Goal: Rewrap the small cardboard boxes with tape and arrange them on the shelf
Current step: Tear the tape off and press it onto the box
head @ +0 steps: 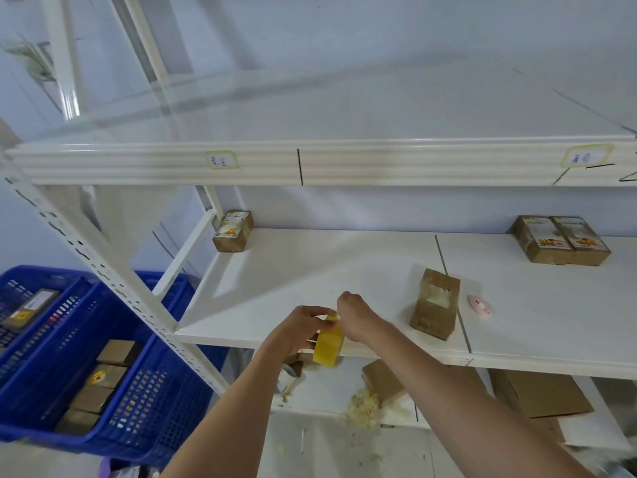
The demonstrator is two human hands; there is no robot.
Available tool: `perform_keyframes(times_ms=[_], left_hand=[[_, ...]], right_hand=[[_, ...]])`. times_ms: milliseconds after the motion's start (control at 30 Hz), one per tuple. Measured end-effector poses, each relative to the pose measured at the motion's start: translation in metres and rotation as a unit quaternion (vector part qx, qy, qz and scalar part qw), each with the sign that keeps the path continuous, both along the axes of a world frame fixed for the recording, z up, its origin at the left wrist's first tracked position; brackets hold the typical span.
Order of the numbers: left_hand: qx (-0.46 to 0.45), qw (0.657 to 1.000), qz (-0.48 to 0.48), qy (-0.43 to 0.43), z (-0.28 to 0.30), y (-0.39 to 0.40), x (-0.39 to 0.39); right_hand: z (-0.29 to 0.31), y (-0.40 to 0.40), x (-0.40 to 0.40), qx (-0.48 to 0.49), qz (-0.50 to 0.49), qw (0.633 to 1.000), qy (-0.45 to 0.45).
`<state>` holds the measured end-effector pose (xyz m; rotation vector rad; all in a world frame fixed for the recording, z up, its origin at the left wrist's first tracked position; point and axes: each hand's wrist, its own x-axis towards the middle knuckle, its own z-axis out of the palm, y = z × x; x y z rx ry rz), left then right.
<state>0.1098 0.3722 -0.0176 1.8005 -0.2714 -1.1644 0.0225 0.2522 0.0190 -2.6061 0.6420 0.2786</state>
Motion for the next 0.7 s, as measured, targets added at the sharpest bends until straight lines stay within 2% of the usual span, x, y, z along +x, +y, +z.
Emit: perform_keyframes(times_ms=[133,233,400,533,700], left_hand=[[0.020,1.000,-0.010,-0.021,-0.012,0.003,0.008],[0.015,1.000,-0.005,-0.026,-0.016,0.011,0.014],[-0.028,0.999,0.006,0.023,-0.022,0.025,0.025],[-0.049,0.997,-0.026,0.062,-0.024,0.039,0.036],[-0.028,0.993,-0.062,0.098,-0.031,0.052,0.044]], right_hand=[[-0.008,0.013,0.005,0.018,-0.019,1.000,-0.006],[-0.015,0.016,0.017,0.054,-0.070,0.996,-0.030],[-0.012,0.016,0.031,0.080,-0.088,0.992,-0.039],[-0.012,0.020,0.040,0.082,-0.106,0.990,-0.033],[-0.012,0.024,0.047,0.103,-0.099,0.990,0.019]])
